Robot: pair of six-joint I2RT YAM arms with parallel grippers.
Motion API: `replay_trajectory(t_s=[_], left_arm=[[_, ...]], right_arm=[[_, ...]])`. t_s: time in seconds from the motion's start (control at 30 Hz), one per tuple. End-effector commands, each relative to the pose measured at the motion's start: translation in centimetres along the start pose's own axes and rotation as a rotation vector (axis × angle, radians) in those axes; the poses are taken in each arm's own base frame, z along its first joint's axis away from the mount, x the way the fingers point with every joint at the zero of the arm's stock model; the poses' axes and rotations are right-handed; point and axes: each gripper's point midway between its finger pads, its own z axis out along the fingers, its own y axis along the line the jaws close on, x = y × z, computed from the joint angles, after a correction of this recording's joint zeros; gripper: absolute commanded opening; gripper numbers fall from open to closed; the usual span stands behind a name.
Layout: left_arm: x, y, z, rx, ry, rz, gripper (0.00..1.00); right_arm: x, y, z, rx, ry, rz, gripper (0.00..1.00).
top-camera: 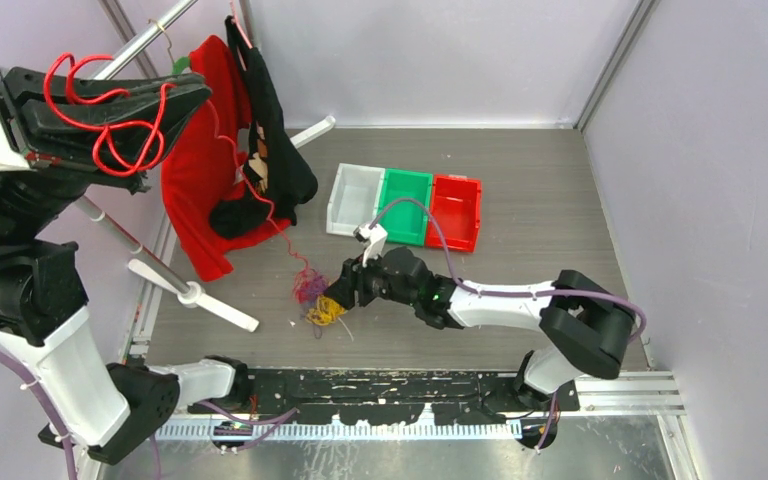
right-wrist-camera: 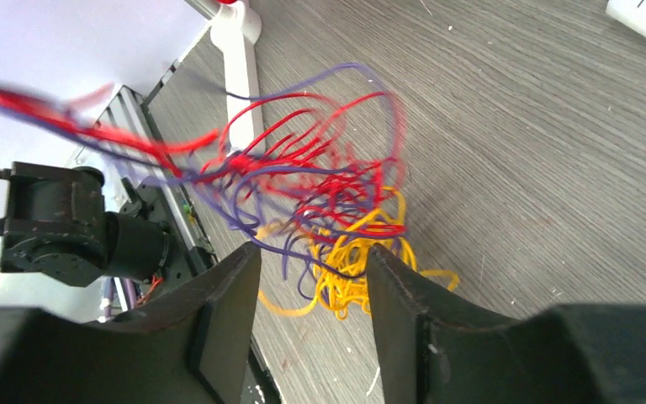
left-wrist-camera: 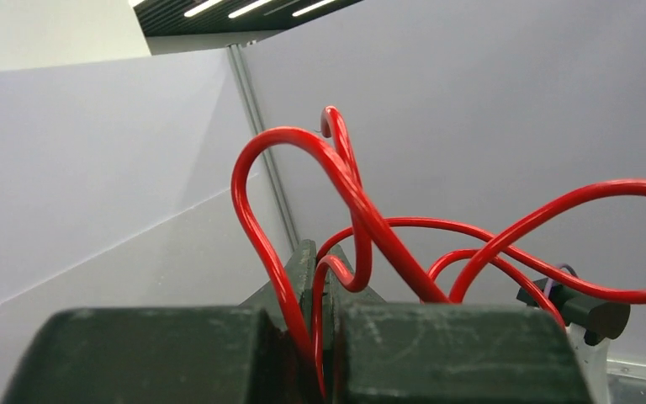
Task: Untangle the cables
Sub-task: Untie the cable.
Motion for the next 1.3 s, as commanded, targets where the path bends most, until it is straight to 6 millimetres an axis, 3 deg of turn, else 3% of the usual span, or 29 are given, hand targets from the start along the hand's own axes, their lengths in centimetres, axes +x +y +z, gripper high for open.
replay_trajectory(t_s=[0.0, 0.17, 0.27, 0.4, 0.57, 0.67, 0.77, 0.97, 1.0, 1.1, 1.27], left_arm=[[0.5, 0.4, 0.0, -0.012, -0.008, 0.016, 0.0], [4.4, 0.5, -0.7, -0.009, 0.065, -0.048, 0.0], [5.5, 0.7, -0.7, -0.002, 0.086, -0.063, 0.0], [5.5, 0.9, -0.5, 0.001, 0.088, -0.053, 0.0], [5.4, 1.1, -0.3, 0.001, 0.089, -0.047, 0.0], [5.2, 1.1, -0.2, 0.002, 0.085, -0.043, 0.0], [4.5, 1.2, 0.0, 0.002, 0.073, -0.033, 0.0], [1.7, 1.1, 0.5, 0.0, 0.022, 0.015, 0.0], [2.1, 2.0, 1.1, -0.008, 0.025, 0.011, 0.0], [0.5, 2.2, 1.5, -0.017, -0.013, 0.045, 0.0], [-0.8, 2.5, 1.7, -0.036, -0.053, 0.078, 0.0]], right_arm=[[-6.5, 4.8, -2.7, -0.136, -0.145, -0.033, 0.59], [-9.9, 8.8, -6.2, -0.269, -0.198, -0.144, 0.76], [-11.1, 11.2, -7.3, -0.363, -0.211, -0.202, 0.83], [-11.3, 13.8, -7.2, -0.478, -0.19, -0.265, 0.84], [-9.8, 16.0, -5.6, -0.559, -0.14, -0.288, 0.86], [-9.3, 14.7, -2.8, -0.441, -0.115, -0.294, 0.86], [-9.3, 12.1, 0.2, -0.286, -0.111, -0.271, 0.83], [-8.2, 8.7, 3.6, -0.127, -0.097, -0.267, 0.71], [-7.9, 8.0, 4.0, -0.096, -0.093, -0.272, 0.68], [-7.1, 5.8, 4.7, -0.018, -0.066, -0.299, 0.64], [-5.1, 2.1, 4.1, 0.076, -0.017, -0.32, 0.63]])
